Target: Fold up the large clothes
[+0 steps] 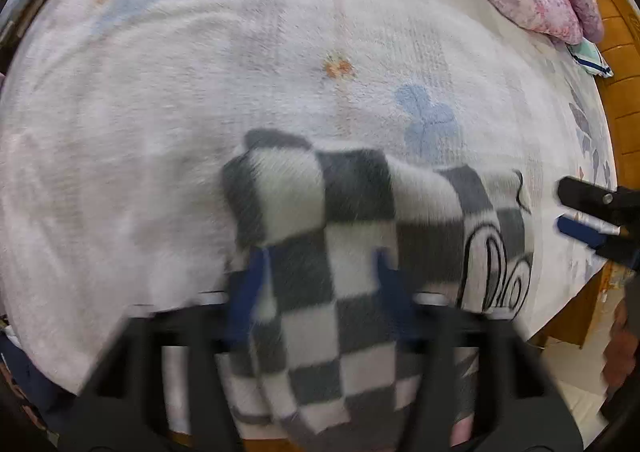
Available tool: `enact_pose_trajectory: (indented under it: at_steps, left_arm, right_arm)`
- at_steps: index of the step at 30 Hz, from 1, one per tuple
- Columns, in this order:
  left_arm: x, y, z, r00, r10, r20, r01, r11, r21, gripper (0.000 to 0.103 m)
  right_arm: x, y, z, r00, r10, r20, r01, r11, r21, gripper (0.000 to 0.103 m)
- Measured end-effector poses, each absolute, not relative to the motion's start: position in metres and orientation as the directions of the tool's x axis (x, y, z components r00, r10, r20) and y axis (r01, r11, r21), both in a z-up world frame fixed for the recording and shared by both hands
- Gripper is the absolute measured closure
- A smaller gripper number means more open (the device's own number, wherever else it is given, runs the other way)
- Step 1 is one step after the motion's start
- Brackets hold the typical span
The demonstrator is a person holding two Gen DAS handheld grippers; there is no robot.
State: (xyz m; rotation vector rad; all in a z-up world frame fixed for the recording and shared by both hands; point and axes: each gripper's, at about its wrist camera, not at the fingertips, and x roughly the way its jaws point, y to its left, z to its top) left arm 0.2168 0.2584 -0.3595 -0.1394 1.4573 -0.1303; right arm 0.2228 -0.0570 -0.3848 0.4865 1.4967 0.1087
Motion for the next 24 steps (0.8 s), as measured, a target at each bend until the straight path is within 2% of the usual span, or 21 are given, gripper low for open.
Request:
enact_pose_trajectory:
  at_steps: [2, 3, 9, 14, 17, 19, 24]
  left_arm:
    - [0.203, 0.262, -0.357, 0.106, -0.163, -0.981, 0.016, 0.987, -0.162, 0.034]
    - [0.195, 0.265, -0.358, 0.086, -0.168, -0.982, 0.018, 0.986, -0.167, 0.028]
    - [0.163, 0.304, -0.379, 0.002, -0.266, -0.964, -0.078, 0.961, -0.265, 0.025]
    - [0.153, 0.333, -0.399, -0.039, -0.331, -0.943, -0.168, 0.932, -0.32, 0.023]
    - [0.156, 0.339, -0.425, -0.075, -0.46, -0.885, -0.19, 0.878, -0.44, 0.018]
    - [0.156, 0.335, -0.447, -0.144, -0.491, -0.859, -0.177, 0.867, -0.466, 0.014]
    - [0.149, 0.328, -0.474, -0.159, -0.638, -0.753, -0.197, 0.768, -0.609, 0.008]
  right_arm:
    - [0.213, -0.065, -0.386, 0.049, 0.34, -0.939, 0.213, 0.915, 0.343, 0.01]
    - [0.206, -0.07, -0.389, 0.032, 0.342, -0.939, 0.213, 0.916, 0.34, 0.01]
    - [0.169, -0.096, -0.402, -0.006, 0.436, -0.9, 0.163, 0.888, 0.429, 0.01]
    - [0.157, -0.086, -0.42, -0.054, 0.422, -0.905, 0.049, 0.906, 0.42, 0.009]
    - [0.157, -0.079, -0.437, -0.067, 0.408, -0.91, 0.009, 0.913, 0.409, 0.008]
    - [0.16, -0.074, -0.454, -0.101, 0.387, -0.916, 0.004, 0.921, 0.389, 0.008]
    - [0.162, -0.08, -0.492, -0.158, 0.53, -0.833, 0.1, 0.848, 0.521, 0.008]
